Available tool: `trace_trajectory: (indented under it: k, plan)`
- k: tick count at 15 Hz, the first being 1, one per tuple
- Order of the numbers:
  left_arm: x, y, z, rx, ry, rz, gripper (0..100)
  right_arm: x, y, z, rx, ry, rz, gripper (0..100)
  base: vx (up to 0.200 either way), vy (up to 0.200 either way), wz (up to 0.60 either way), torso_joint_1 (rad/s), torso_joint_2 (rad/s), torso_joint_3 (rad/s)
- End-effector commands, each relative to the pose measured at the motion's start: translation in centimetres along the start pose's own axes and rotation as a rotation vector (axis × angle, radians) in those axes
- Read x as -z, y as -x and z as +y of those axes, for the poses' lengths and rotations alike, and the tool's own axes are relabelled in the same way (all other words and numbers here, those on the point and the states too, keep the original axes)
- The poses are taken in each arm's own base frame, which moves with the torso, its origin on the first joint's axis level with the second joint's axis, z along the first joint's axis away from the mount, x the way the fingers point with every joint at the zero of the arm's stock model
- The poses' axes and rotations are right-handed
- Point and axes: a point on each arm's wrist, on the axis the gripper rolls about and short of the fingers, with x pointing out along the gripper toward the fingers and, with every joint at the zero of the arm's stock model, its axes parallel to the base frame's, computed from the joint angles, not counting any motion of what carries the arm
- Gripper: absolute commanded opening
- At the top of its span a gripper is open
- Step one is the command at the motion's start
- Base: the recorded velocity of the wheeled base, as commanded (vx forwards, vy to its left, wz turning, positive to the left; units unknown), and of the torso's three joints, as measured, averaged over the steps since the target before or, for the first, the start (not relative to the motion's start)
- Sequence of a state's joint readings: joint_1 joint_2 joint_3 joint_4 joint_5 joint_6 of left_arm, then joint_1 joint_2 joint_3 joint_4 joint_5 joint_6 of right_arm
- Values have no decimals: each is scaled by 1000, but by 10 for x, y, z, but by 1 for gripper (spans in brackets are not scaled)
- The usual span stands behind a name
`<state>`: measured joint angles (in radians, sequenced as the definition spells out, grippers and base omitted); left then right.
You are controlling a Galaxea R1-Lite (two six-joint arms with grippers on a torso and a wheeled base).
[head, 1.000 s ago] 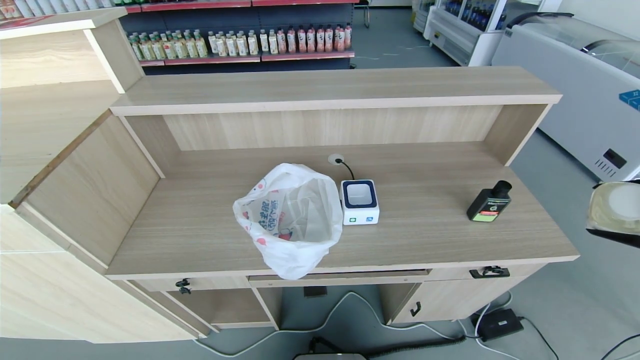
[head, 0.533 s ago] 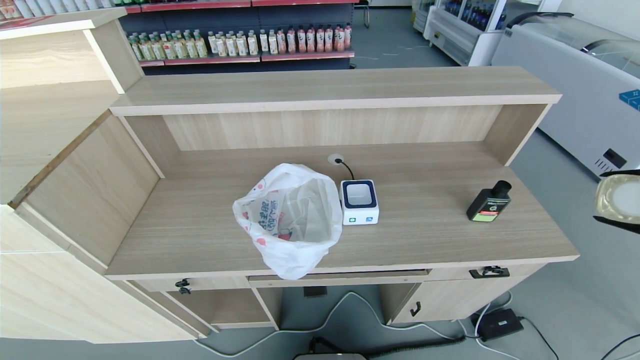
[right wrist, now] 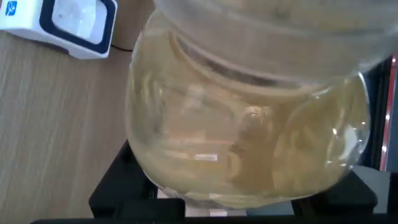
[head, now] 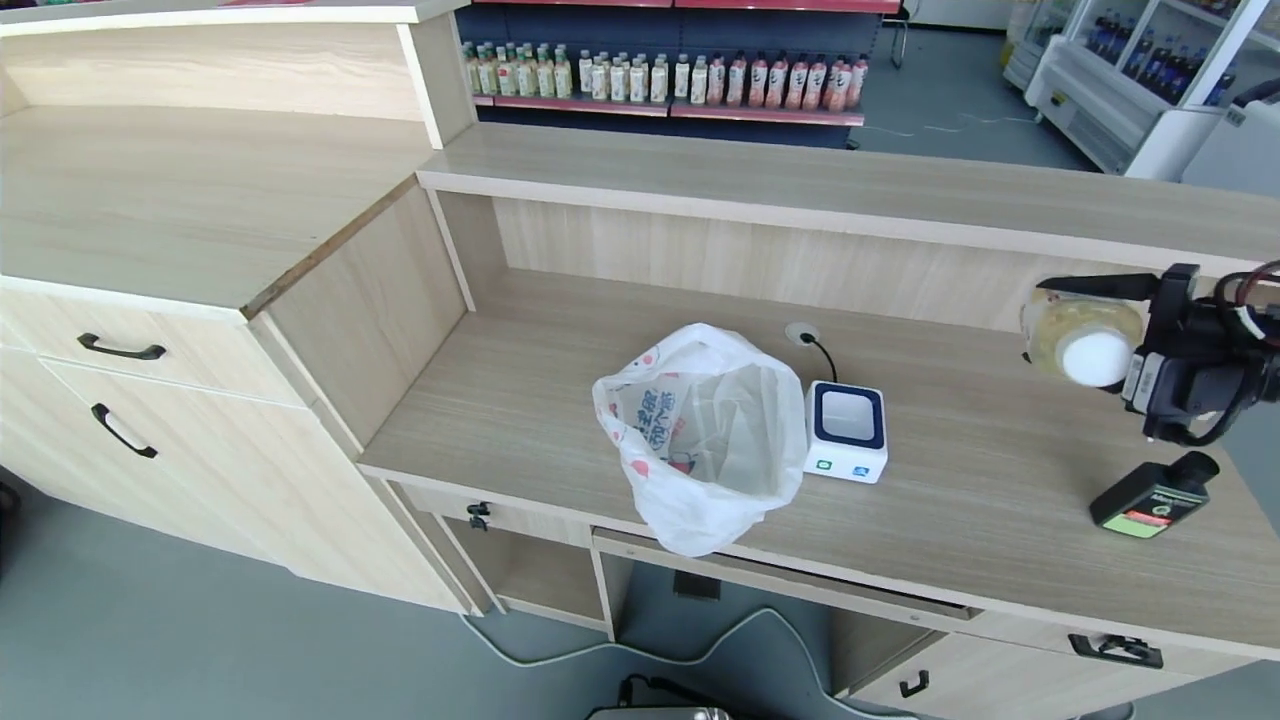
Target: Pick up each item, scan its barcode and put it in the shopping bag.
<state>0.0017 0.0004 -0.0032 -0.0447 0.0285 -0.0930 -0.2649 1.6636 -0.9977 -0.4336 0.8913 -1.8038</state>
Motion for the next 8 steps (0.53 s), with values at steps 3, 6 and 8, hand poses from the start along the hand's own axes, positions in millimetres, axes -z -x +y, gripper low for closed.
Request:
trace_trajectory:
  k: [3,6,8]
  plan:
    - [0,0,0,0,1,0,100,-6,-47,37,-69,-71,-171,0,0,0,0,0,0,0]
    - [0,0,0,0,1,0,100,-4,-51,51,-100,-86,-177,0,0,0,0,0,0,0]
    - [0,0,0,0,1,0,100,-2,-54,56,-105,-93,-183,0,0,0,0,0,0,0]
